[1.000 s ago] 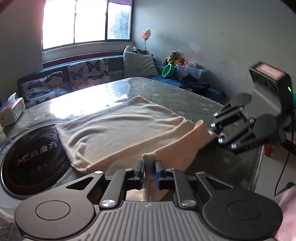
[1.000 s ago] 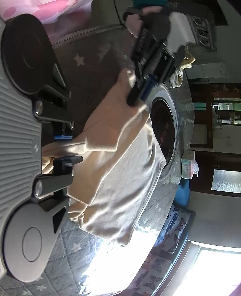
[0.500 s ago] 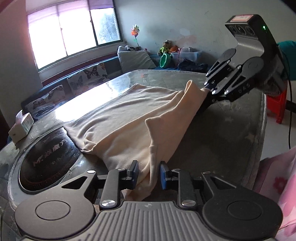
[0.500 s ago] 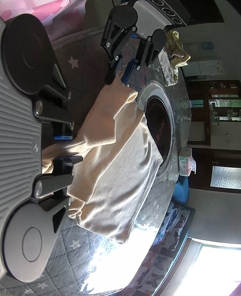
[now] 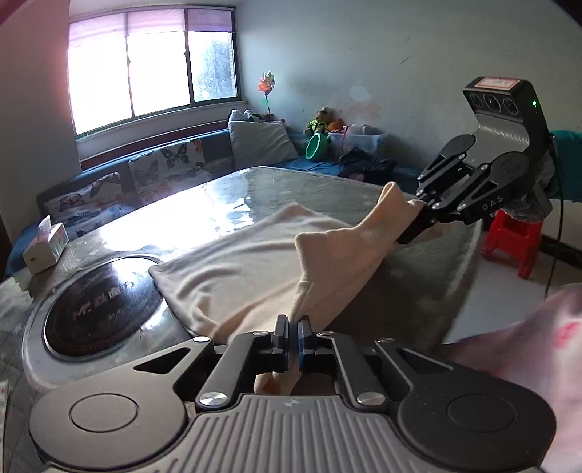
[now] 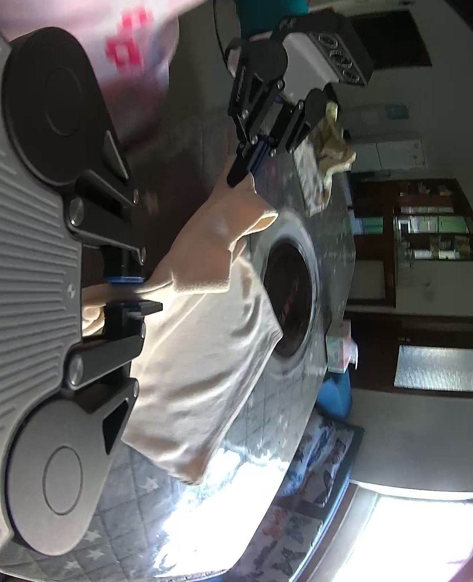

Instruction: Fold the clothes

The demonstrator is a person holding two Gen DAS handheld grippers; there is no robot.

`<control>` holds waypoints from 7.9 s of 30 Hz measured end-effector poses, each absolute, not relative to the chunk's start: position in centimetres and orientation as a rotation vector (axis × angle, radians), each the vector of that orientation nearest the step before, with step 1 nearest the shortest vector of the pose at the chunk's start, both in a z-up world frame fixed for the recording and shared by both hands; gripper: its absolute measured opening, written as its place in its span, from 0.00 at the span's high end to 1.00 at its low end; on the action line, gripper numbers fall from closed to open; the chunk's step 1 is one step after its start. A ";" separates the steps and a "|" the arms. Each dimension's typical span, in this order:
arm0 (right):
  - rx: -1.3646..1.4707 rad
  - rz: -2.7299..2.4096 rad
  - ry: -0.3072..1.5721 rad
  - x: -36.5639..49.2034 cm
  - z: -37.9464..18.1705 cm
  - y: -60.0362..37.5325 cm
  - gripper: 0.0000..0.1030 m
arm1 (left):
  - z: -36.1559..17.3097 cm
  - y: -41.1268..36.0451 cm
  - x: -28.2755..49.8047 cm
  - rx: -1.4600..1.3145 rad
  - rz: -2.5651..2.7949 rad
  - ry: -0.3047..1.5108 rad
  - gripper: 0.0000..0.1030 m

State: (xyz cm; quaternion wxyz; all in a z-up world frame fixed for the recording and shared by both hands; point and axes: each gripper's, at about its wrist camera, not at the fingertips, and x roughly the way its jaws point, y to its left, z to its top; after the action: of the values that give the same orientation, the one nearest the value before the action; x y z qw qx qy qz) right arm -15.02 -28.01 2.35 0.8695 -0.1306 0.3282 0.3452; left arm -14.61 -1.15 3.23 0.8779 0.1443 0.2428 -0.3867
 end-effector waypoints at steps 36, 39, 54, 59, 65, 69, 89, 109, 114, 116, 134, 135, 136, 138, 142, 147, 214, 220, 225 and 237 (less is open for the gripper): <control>-0.083 0.392 0.767 0.3 -4.2 -32.0 0.83 | -2.0 -9.5 6.0 0.340 -0.656 0.610 0.93; -0.097 0.363 0.735 -0.2 -2.9 -32.2 0.77 | -1.5 -9.1 6.2 0.329 -0.630 0.604 0.84; -0.003 0.434 0.768 2.8 -3.5 -28.6 0.80 | 0.1 -11.2 0.6 0.254 -0.775 0.624 0.84; -0.011 0.421 0.771 3.1 -3.6 -28.0 0.80 | -1.0 -11.1 -0.7 0.256 -0.794 0.639 0.85; -0.043 0.501 0.771 3.9 -3.2 -25.1 0.80 | -1.0 -10.1 -0.9 0.219 -0.787 0.659 0.84; -0.043 0.496 0.796 5.5 -4.1 -23.9 0.79 | -1.3 -9.2 -1.4 0.190 -0.775 0.680 0.84; -0.115 0.674 0.740 4.6 -2.3 -17.6 0.78 | 0.4 -4.4 -3.9 0.018 -0.639 0.682 0.77; -0.080 0.558 0.711 0.4 -0.5 -23.4 0.78 | 2.4 -3.6 -3.0 -0.049 -0.634 0.662 0.71; -0.044 0.395 0.744 -1.7 -1.9 -29.2 0.78 | 2.3 -5.0 -0.7 -0.033 -0.637 0.655 0.70; -0.024 0.356 0.748 -1.9 -2.2 -30.6 0.78 | 1.7 -5.6 0.3 -0.020 -0.627 0.675 0.70; -0.038 0.324 0.748 -1.3 -3.0 -32.7 0.80 | 0.0 -5.9 1.7 0.004 -0.561 0.746 0.70; -0.048 0.329 0.742 -1.7 -2.7 -32.7 0.80 | 0.3 -6.0 1.4 0.005 -0.568 0.737 0.70; -0.055 0.338 0.733 -2.2 -2.4 -32.6 0.80 | 0.7 -6.2 1.1 0.006 -0.575 0.727 0.70; -0.067 0.368 0.720 -3.5 -1.6 -32.3 0.80 | 1.5 -6.8 0.2 0.008 -0.615 0.704 0.70; -0.111 0.438 0.712 -5.8 -0.8 -30.9 0.80 | 2.4 -9.1 -1.5 0.035 -0.704 0.661 0.70; -0.174 0.469 0.713 -8.5 -1.5 -29.2 0.80 | 1.7 -11.8 -3.2 0.090 -0.782 0.652 0.70; -0.069 0.405 0.644 -5.8 -1.2 -29.3 0.52 | 1.0 -7.5 -2.3 0.006 -0.543 0.729 0.25; -0.051 0.377 0.627 -7.9 -1.4 -29.1 0.38 | 1.2 -7.2 -3.2 0.006 -0.510 0.710 0.12; -0.037 0.355 0.589 -9.4 -1.1 -28.9 0.21 | 1.4 -7.0 -3.8 0.001 -0.494 0.700 0.05; -0.078 0.312 0.533 -12.1 -0.9 -28.2 0.00 | 1.5 -6.3 -5.6 -0.021 -0.466 0.677 0.00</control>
State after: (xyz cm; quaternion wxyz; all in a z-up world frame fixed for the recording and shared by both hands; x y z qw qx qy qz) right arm -12.11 -28.20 -0.91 0.9520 -0.0384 0.2620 0.1533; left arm -5.64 -6.35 1.54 0.9167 -0.0104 0.3290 -0.2265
